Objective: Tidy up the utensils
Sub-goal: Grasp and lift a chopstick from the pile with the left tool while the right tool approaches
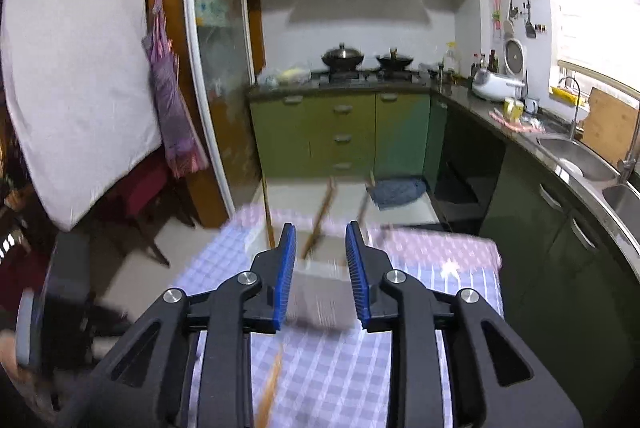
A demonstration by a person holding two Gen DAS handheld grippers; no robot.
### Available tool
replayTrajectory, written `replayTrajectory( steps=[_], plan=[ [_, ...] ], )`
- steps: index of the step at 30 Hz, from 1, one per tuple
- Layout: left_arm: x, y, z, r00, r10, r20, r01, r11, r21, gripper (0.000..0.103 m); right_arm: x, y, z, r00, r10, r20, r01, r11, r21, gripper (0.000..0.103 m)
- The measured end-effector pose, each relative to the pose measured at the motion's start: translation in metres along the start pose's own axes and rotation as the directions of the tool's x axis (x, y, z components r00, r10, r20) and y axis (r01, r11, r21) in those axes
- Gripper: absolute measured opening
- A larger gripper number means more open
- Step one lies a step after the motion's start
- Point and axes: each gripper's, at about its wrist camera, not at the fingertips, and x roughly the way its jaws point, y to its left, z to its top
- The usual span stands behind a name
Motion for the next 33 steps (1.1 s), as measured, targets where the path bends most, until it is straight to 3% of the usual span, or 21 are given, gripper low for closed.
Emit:
replayTrajectory(
  steps=[4, 10, 16, 33],
  plan=[
    [0.042, -0.005, -0.003, 0.993, -0.024, -0.12, 0.018, 0.999, -0.051, 0.019, 0.008, -0.011, -0.051, 0.991, -0.024, -0.133, 0.023, 1.0, -0.005, 0.026],
    [0.093, -0.008, -0.006, 0.964, -0.07, -0.256, 0.034, 0.989, -0.143, 0.019, 0.039, -0.035, -0.11, 0.952, -0.037, -0.304, 0.044, 0.999, 0.016, 0.026],
    [0.119, -0.013, -0.005, 0.943, -0.078, -0.324, 0.011, 0.979, -0.201, 0.019, 0.045, -0.047, -0.131, 0.94, -0.02, -0.34, 0.036, 0.999, 0.039, 0.026],
    [0.148, -0.024, 0.008, 0.911, 0.039, -0.41, -0.117, 0.979, -0.169, 0.019, 0.04, -0.057, -0.133, 0.935, 0.004, -0.355, 0.019, 0.998, 0.063, 0.029]
  ],
)
